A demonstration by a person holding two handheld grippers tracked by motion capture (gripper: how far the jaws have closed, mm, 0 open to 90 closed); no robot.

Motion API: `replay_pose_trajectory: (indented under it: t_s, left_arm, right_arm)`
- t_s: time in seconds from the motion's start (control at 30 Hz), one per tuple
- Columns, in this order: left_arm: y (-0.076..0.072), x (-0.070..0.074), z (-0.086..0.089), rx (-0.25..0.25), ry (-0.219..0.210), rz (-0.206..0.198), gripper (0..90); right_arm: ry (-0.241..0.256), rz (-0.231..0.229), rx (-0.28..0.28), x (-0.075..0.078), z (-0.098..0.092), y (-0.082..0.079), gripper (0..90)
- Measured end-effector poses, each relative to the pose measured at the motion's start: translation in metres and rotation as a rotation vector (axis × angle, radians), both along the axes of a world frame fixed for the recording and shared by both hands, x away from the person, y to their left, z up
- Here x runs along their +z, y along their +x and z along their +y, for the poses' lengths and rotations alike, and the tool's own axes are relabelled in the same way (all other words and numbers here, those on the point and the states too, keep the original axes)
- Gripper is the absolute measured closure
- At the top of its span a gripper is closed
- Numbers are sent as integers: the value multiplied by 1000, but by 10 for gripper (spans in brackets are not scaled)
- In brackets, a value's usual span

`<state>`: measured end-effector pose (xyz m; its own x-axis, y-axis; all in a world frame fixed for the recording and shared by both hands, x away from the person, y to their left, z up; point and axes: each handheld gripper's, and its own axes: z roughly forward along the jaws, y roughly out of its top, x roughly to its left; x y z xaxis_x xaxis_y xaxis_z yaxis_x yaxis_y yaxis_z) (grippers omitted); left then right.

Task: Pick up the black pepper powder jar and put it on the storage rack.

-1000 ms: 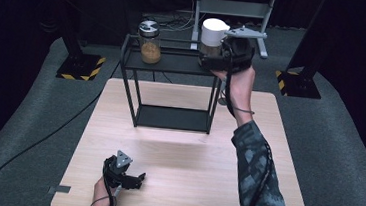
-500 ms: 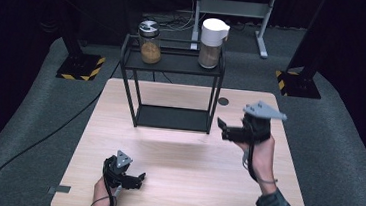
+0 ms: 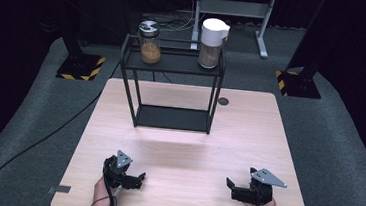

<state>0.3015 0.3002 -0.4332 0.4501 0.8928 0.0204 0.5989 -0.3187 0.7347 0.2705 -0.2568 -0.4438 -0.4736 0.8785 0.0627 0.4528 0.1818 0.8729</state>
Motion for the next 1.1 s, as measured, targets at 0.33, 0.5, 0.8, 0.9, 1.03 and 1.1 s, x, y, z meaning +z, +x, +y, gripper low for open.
replay_pose_trajectory:
  t_s: [0.33, 0.5, 0.8, 0.9, 1.03, 1.1]
  left_arm:
    - [0, 0, 0, 0, -2, 1, 3]
    - [0, 0, 0, 0, -1, 1, 4]
    - [1, 0, 1, -1, -2, 3, 3]
    - [1, 0, 0, -1, -3, 2, 4]
    - [1, 0, 1, -1, -2, 3, 3]
    - [1, 0, 0, -1, -2, 2, 3]
  right_arm:
    - [-29, 32, -9, -5, 2, 4, 0]
    - [-4, 28, -20, -7, -1, 2, 0]
    - [-26, 35, -23, -5, 3, 3, 0]
    - [-25, 34, -24, -5, 3, 2, 0]
    - [-23, 30, -25, -6, 2, 2, 0]
    - [-24, 30, -26, -6, 2, 1, 0]
